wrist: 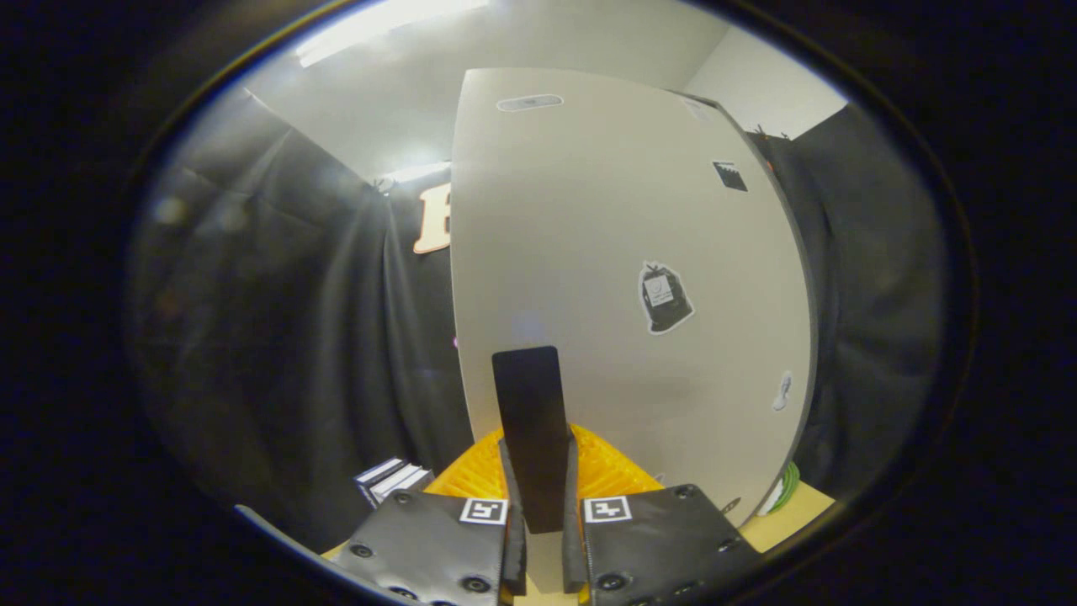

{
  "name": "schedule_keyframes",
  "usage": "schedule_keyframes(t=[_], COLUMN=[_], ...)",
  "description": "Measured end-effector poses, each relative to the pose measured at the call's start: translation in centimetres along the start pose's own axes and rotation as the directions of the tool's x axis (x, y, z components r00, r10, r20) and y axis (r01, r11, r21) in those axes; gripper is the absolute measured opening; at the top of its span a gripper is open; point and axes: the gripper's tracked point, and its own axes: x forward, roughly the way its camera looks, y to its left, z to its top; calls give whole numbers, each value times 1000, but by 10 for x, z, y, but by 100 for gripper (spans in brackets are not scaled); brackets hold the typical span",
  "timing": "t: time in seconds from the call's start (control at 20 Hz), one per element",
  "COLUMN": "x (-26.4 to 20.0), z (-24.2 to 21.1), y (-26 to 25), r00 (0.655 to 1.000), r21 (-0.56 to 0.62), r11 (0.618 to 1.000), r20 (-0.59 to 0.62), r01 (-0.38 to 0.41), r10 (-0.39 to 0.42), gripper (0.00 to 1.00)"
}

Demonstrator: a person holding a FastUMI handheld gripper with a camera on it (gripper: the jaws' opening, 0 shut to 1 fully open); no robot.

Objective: Open the shoe cabinet door, grab the shoes and put them into the shoe cabinet, then close the shoe cabinet door.

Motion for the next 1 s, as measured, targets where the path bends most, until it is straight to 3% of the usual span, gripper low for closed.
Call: schedule_keyframes(t=[0.5,1.0], x=[-30,-57], z=[9,12], y=[-12,-26], r00=[1000,993], r21=[-13,-22], r11=[1000,993], r20=[17,2], r01=[1,-119], r10=[0,119], gripper=[18,18])
